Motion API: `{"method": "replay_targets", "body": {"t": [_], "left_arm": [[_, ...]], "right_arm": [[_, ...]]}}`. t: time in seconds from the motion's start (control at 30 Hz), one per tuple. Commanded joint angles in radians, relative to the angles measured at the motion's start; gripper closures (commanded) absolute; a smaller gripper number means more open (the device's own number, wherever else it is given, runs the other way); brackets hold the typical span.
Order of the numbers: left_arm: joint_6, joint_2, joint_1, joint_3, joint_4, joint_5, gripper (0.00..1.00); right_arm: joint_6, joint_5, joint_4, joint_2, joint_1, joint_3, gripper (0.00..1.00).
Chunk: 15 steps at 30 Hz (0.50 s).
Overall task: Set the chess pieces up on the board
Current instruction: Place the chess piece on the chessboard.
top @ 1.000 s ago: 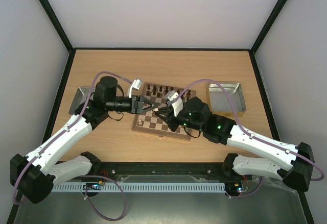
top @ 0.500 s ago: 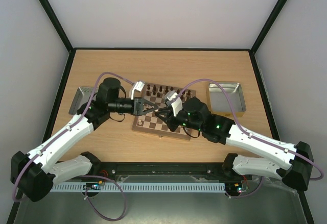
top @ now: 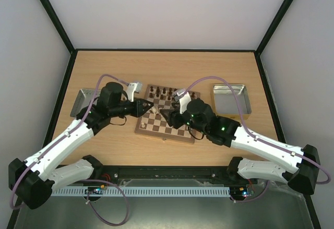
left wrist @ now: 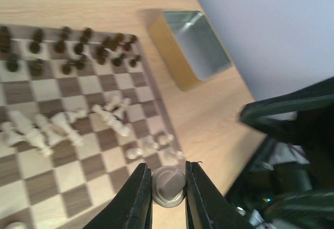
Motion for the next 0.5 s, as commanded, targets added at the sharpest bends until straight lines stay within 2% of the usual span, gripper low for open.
{"method": "replay_targets", "body": {"t": [0.0, 0.07, 0.17, 0.47], "left_arm": [[0.074, 0.014, -0.018, -0.024, -0.043, -0.228, 0.92], [0.083, 0.037, -0.043, -0.044, -0.026, -0.297, 0.92], [0.076, 0.071, -0.103, -0.07, 0.011, -0.385, 0.92], [0.016, 0.206, -0.357, -0.094, 0.102, -0.678, 0.93]], "right_arm": [[0.121, 0.292, -0.047, -0.015, 0.004, 0.07, 0.37], [0.184, 0.432, -0.073, 0.005, -0.01, 0.1, 0.35], [0.305, 0.496, -0.133, 0.045, -0.079, 0.135, 0.34], [0.558, 0.371, -0.161, 0.064, -0.309, 0.036, 0.34]]}}
